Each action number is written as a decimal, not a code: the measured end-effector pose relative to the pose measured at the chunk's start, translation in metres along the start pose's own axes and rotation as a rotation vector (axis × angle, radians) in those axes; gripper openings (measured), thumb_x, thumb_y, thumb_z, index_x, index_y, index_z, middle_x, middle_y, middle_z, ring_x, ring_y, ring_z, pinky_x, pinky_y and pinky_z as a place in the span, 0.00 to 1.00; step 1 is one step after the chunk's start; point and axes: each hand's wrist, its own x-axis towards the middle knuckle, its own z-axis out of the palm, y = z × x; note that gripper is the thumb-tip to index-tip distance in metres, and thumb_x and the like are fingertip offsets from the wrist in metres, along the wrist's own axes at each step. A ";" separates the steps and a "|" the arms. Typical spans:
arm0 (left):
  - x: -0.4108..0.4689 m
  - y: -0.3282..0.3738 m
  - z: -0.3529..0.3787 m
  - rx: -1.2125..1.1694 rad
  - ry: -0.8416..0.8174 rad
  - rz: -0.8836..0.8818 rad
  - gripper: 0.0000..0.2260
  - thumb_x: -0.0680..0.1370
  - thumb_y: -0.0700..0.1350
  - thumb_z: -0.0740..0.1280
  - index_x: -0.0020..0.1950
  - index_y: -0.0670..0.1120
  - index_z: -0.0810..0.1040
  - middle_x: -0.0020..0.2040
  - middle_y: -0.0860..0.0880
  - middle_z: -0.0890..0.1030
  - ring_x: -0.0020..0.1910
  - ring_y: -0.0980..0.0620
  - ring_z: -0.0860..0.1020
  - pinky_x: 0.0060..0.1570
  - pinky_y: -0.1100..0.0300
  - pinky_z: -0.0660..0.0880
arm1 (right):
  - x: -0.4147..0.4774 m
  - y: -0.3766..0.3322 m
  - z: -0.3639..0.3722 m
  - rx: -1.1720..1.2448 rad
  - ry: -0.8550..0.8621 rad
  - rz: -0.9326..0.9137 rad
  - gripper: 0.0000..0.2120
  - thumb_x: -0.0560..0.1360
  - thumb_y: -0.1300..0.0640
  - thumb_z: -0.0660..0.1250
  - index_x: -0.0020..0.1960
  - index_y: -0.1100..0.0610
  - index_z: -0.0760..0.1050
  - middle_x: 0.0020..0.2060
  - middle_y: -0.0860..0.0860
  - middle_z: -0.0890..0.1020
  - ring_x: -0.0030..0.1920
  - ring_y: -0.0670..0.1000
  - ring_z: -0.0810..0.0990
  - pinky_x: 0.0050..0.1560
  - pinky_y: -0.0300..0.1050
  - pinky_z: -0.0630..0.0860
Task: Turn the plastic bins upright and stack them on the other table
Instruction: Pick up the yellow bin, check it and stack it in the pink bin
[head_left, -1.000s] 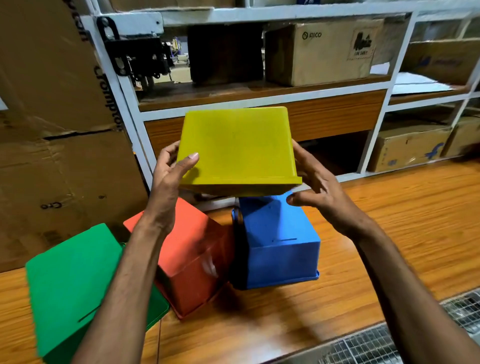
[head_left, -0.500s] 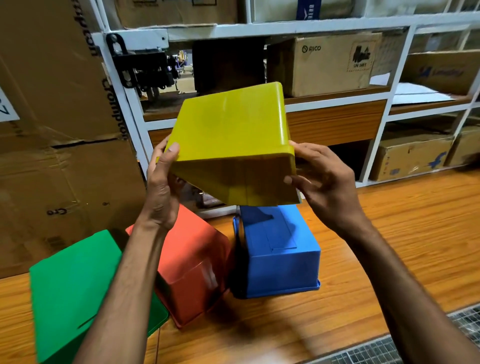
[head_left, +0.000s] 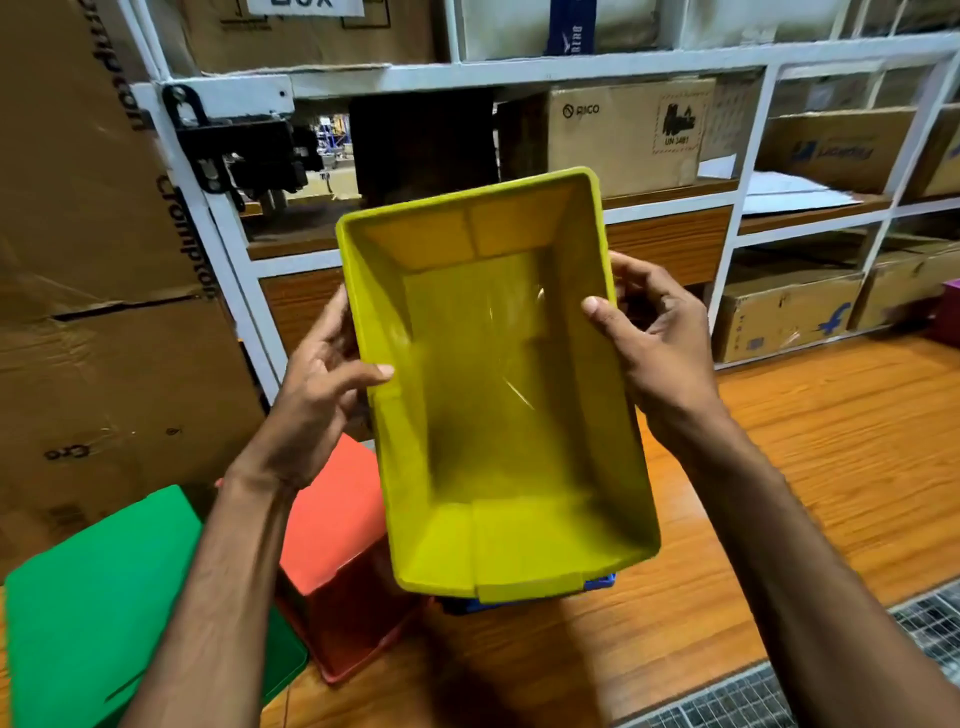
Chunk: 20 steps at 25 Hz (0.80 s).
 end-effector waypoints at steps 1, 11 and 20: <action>-0.002 -0.006 0.003 -0.012 -0.021 -0.030 0.34 0.78 0.29 0.62 0.82 0.50 0.63 0.75 0.51 0.75 0.72 0.46 0.75 0.65 0.50 0.78 | 0.000 0.000 -0.005 0.046 -0.018 0.065 0.22 0.77 0.59 0.74 0.70 0.54 0.77 0.60 0.61 0.83 0.62 0.60 0.83 0.59 0.61 0.82; -0.015 -0.053 0.060 0.054 0.198 -0.171 0.28 0.75 0.35 0.73 0.74 0.47 0.73 0.65 0.50 0.83 0.64 0.48 0.82 0.56 0.54 0.82 | 0.000 0.006 -0.038 0.147 0.100 0.223 0.19 0.78 0.60 0.73 0.69 0.56 0.78 0.60 0.58 0.84 0.63 0.55 0.84 0.63 0.58 0.81; 0.008 -0.021 0.094 0.101 0.258 0.029 0.23 0.77 0.33 0.71 0.66 0.56 0.78 0.63 0.47 0.83 0.62 0.48 0.82 0.55 0.51 0.81 | -0.025 0.027 -0.102 0.222 -0.245 0.264 0.36 0.74 0.65 0.72 0.79 0.49 0.67 0.68 0.61 0.79 0.62 0.55 0.80 0.63 0.54 0.79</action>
